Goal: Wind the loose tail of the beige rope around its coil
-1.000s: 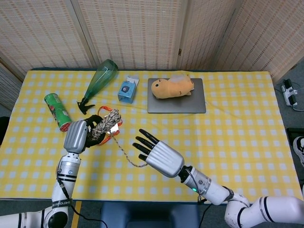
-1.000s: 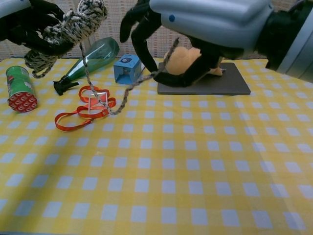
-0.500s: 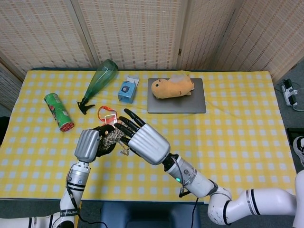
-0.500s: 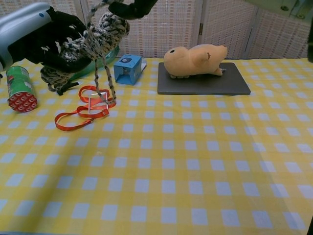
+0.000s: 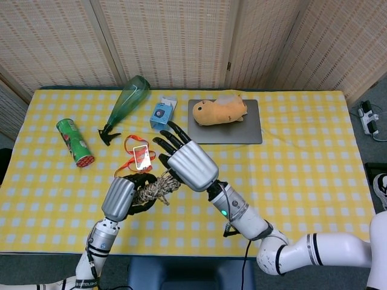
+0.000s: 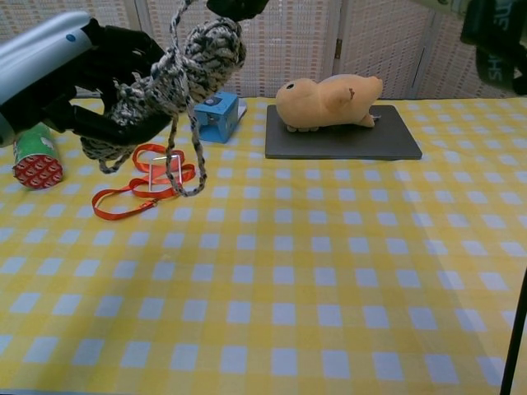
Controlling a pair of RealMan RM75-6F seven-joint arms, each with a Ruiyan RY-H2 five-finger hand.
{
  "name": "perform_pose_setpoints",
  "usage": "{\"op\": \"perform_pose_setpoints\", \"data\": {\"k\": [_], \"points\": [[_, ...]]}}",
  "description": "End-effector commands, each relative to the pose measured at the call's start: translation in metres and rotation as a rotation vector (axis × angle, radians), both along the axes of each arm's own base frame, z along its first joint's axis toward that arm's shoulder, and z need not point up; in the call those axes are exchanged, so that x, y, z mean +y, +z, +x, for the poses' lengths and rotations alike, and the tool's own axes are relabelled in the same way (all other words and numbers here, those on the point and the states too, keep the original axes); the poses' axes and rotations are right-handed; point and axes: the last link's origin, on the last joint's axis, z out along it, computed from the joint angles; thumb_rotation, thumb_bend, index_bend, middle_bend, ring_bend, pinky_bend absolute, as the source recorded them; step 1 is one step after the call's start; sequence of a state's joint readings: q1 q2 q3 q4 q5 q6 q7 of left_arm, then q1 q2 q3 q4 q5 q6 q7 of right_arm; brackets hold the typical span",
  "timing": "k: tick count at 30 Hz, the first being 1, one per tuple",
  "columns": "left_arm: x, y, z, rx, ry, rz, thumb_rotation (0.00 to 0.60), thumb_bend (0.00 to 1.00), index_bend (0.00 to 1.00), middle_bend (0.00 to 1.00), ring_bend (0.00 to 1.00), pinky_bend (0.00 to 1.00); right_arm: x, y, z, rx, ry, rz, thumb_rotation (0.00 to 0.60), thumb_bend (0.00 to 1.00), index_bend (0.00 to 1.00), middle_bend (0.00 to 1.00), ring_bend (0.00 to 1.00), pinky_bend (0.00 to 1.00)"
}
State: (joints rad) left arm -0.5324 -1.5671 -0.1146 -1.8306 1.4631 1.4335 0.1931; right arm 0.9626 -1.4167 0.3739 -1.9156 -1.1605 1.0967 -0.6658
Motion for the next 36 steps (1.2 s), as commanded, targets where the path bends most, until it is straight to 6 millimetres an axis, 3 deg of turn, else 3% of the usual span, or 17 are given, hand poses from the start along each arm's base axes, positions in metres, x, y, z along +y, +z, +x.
{"op": "perform_pose_setpoints", "data": {"k": [1,7,18,29,36], "points": [[-0.003,0.001,-0.001,-0.034,-0.028,-0.009,0.6,0.52,0.61,0.62,0.58,0.67,-0.009,0.002,-0.008,-0.006,-0.04,-0.001,0.6,0.43,0.67,0.23,0.15,0.04],[-0.009,0.01,0.005,-0.149,-0.059,-0.088,0.6,0.52,0.61,0.62,0.58,0.67,-0.023,0.0,-0.027,-0.002,-0.105,0.012,0.6,0.43,0.67,0.24,0.15,0.04],[-0.011,0.042,0.015,-0.321,-0.072,-0.205,0.6,0.52,0.61,0.62,0.58,0.67,-0.028,-0.018,-0.062,0.037,-0.155,0.054,0.6,0.43,0.67,0.24,0.14,0.04],[0.002,0.077,0.017,-0.476,-0.02,-0.25,0.6,0.53,0.61,0.62,0.58,0.67,-0.015,-0.049,-0.101,0.172,-0.141,0.074,0.6,0.43,0.68,0.25,0.15,0.04],[0.011,0.087,0.019,-0.553,0.022,-0.272,0.6,0.53,0.61,0.62,0.58,0.67,-0.004,-0.064,-0.113,0.213,-0.129,0.101,0.6,0.43,0.68,0.25,0.15,0.04]]}}
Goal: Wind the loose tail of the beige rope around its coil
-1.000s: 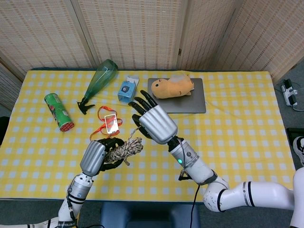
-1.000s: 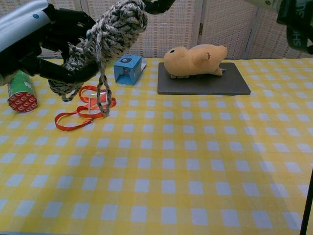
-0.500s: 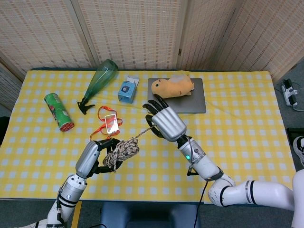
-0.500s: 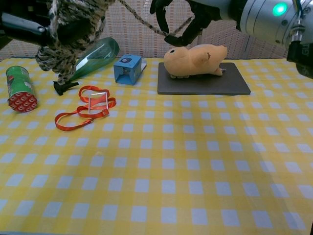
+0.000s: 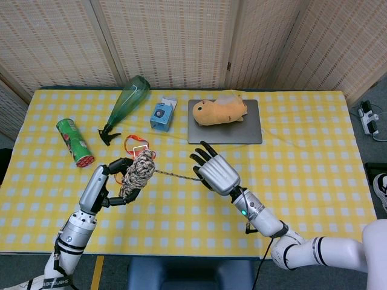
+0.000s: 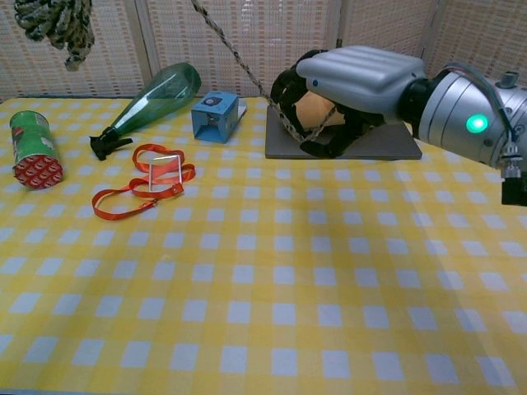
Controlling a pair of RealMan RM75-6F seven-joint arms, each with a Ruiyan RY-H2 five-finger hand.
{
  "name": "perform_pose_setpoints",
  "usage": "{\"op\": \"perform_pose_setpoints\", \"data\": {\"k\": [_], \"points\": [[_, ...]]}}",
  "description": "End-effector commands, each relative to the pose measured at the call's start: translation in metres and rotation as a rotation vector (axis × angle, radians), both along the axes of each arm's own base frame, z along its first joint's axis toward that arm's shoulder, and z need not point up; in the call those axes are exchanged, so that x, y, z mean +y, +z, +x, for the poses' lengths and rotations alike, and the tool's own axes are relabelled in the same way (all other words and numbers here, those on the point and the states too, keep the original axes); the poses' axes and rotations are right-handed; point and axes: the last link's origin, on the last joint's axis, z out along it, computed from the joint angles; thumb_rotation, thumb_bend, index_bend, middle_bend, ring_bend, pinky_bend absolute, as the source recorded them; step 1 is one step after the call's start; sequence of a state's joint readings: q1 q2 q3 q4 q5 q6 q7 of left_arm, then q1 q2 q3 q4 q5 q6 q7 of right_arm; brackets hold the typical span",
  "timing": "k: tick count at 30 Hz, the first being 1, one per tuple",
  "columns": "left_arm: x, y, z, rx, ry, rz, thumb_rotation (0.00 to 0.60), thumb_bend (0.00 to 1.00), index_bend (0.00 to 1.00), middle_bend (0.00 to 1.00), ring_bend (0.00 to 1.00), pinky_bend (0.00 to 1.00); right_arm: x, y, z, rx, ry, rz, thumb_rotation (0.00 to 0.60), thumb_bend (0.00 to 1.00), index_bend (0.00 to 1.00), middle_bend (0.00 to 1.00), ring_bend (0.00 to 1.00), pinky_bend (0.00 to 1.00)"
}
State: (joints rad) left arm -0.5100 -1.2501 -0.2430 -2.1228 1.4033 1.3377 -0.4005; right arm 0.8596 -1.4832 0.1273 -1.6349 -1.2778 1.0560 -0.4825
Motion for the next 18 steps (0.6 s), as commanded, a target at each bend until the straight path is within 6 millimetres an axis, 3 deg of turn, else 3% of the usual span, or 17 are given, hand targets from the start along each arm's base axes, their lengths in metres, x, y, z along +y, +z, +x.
{"op": "perform_pose_setpoints", "data": {"k": [1,10,18], "points": [[0.004,0.004,0.002,-0.04,0.018,-0.03,0.6,0.53,0.61,0.62,0.58,0.67,0.005,-0.005,-0.002,0.006,0.005,0.011,0.6,0.43,0.68,0.25,0.15,0.04],[0.021,0.009,-0.005,-0.059,0.086,-0.031,0.6,0.53,0.61,0.62,0.58,0.67,0.016,-0.019,-0.01,0.033,0.011,0.046,0.6,0.43,0.68,0.25,0.15,0.04],[0.038,0.003,-0.018,0.113,0.203,0.094,0.6,0.53,0.61,0.62,0.58,0.67,0.035,-0.021,-0.006,0.058,0.092,0.037,0.6,0.43,0.68,0.25,0.14,0.04]]}}
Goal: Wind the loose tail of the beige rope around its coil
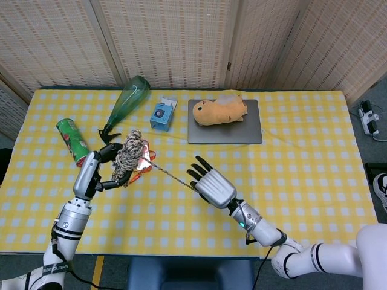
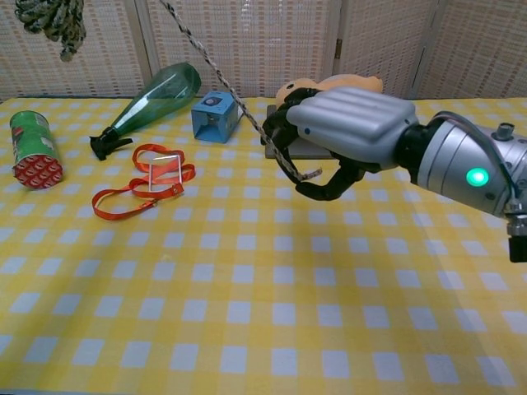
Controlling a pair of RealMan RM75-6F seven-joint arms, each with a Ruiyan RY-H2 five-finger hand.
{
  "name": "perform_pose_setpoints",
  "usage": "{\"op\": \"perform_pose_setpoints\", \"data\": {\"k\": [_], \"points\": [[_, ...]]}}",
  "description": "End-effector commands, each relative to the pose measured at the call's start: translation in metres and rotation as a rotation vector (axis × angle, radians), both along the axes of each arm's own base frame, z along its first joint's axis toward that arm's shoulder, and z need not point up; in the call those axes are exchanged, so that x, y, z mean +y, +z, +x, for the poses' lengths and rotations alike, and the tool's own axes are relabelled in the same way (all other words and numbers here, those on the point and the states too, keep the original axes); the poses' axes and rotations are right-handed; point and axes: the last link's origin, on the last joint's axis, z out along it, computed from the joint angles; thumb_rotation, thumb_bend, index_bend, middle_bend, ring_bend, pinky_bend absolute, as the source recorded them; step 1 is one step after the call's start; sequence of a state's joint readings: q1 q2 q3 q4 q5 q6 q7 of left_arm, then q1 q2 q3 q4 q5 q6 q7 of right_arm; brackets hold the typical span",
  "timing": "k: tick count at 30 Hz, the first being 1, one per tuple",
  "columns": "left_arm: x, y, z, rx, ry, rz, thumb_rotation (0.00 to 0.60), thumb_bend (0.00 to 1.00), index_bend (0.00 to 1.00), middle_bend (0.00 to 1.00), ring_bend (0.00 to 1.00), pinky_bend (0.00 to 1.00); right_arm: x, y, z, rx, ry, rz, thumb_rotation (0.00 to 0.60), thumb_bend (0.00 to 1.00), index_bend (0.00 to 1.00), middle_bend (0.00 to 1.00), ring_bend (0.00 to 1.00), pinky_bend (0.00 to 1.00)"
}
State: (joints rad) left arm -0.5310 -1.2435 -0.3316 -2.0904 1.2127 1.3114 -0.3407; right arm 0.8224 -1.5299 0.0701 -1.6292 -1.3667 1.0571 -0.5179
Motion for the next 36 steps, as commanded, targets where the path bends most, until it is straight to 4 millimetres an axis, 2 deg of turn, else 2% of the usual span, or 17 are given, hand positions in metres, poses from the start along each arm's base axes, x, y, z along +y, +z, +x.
{"op": "perform_pose_setpoints", "data": {"k": [1,4,8,14,19,26,32,36], "points": [[0.012,-0.004,-0.007,0.087,0.09,0.062,0.6,0.53,0.61,0.62,0.58,0.67,0.01,0.0,0.002,0.013,0.036,-0.004,0.6,0.43,0.68,0.25,0.14,0.04],[0.017,-0.006,-0.01,0.117,0.114,0.078,0.6,0.53,0.61,0.62,0.58,0.67,0.014,0.0,0.004,0.017,0.046,-0.003,0.6,0.43,0.68,0.25,0.14,0.04],[0.022,-0.015,-0.019,0.29,0.143,0.143,0.6,0.53,0.61,0.62,0.58,0.67,0.019,0.003,0.009,0.001,0.067,-0.007,0.6,0.43,0.68,0.25,0.14,0.04],[0.022,-0.027,-0.025,0.46,0.162,0.205,0.6,0.53,0.61,0.62,0.57,0.66,0.025,0.009,0.024,-0.028,0.108,-0.014,0.6,0.43,0.68,0.24,0.14,0.04],[0.019,-0.041,-0.026,0.604,0.154,0.252,0.6,0.53,0.61,0.62,0.57,0.66,0.027,0.02,0.048,-0.066,0.146,-0.023,0.6,0.43,0.68,0.23,0.14,0.04],[0.013,-0.06,-0.023,0.714,0.122,0.29,0.6,0.53,0.61,0.62,0.57,0.66,0.028,0.038,0.089,-0.1,0.207,-0.055,0.6,0.43,0.68,0.23,0.13,0.04],[0.008,-0.074,-0.021,0.745,0.093,0.301,0.6,0.53,0.61,0.62,0.57,0.66,0.028,0.048,0.118,-0.131,0.23,-0.073,0.6,0.43,0.68,0.23,0.13,0.04],[0.003,-0.079,-0.02,0.735,0.068,0.31,0.6,0.53,0.61,0.62,0.57,0.66,0.025,0.051,0.131,-0.155,0.225,-0.083,0.6,0.43,0.68,0.23,0.13,0.04]]}}
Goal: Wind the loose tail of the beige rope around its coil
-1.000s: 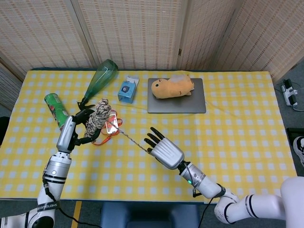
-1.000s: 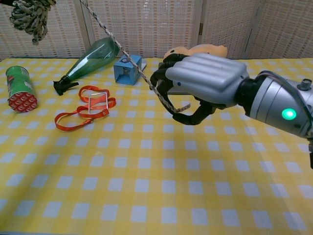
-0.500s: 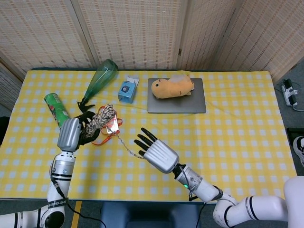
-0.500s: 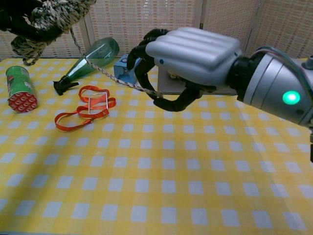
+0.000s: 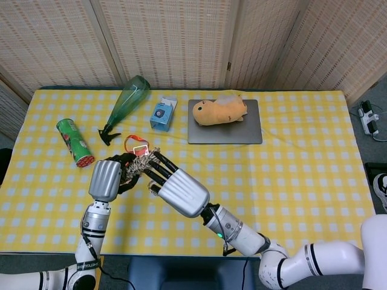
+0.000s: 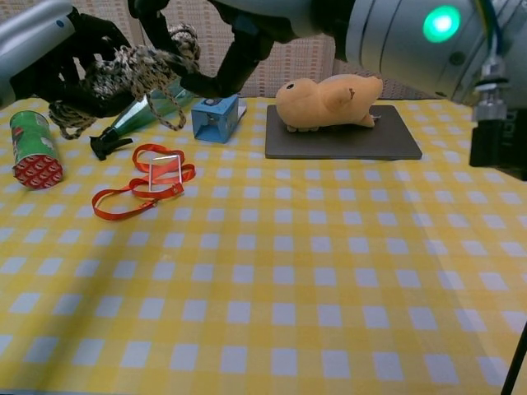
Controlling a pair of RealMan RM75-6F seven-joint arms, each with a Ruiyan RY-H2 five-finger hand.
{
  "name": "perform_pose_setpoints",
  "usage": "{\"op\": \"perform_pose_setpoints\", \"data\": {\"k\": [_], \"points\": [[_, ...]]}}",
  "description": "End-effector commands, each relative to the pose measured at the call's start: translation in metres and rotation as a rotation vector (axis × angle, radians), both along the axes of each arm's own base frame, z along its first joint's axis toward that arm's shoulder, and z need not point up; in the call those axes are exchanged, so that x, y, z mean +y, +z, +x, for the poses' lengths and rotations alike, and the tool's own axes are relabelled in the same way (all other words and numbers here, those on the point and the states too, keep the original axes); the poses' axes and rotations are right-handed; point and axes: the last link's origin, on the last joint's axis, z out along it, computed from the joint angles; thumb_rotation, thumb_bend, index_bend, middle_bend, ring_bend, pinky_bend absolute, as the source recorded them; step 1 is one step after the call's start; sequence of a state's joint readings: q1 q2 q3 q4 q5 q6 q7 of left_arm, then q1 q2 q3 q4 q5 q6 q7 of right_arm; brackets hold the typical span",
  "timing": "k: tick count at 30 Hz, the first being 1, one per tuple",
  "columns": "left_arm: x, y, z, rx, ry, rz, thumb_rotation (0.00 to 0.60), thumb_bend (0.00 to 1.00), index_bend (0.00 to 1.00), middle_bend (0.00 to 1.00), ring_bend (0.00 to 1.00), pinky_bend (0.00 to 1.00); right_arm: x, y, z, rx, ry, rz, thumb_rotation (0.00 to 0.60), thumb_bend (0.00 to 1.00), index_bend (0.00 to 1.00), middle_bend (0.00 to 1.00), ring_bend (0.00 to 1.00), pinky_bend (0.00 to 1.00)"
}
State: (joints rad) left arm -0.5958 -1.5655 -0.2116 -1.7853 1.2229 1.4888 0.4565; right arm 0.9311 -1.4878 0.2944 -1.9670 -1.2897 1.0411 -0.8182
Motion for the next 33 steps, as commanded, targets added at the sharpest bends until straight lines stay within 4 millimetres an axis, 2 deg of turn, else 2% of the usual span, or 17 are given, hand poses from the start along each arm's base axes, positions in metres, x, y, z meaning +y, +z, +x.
{"op": "perform_pose_setpoints", "data": {"k": [1,8,15,23,33], "points": [[-0.004,-0.004,0.0,-0.001,-0.023,0.004,0.6,0.53,0.61,0.62,0.57,0.66,-0.002,0.002,0.011,-0.018,0.003,-0.007,0.6,0.43,0.68,0.23,0.13,0.04],[-0.015,-0.014,0.002,0.003,-0.095,0.013,0.6,0.53,0.61,0.62,0.57,0.65,-0.01,0.005,0.024,-0.046,-0.016,-0.026,0.6,0.43,0.68,0.23,0.14,0.04],[-0.025,-0.023,0.002,-0.016,-0.156,0.01,0.6,0.53,0.62,0.62,0.57,0.65,-0.025,0.01,0.025,-0.094,-0.07,-0.021,0.6,0.43,0.68,0.23,0.14,0.04],[-0.031,-0.028,0.001,-0.071,-0.227,-0.011,0.6,0.53,0.62,0.62,0.57,0.65,-0.038,0.017,0.02,-0.142,-0.127,-0.002,0.6,0.43,0.68,0.23,0.15,0.04],[-0.035,-0.019,0.001,-0.196,-0.318,-0.007,0.6,0.53,0.62,0.62,0.57,0.65,-0.052,0.027,0.005,-0.138,-0.179,-0.023,0.6,0.43,0.68,0.24,0.15,0.04]]}}
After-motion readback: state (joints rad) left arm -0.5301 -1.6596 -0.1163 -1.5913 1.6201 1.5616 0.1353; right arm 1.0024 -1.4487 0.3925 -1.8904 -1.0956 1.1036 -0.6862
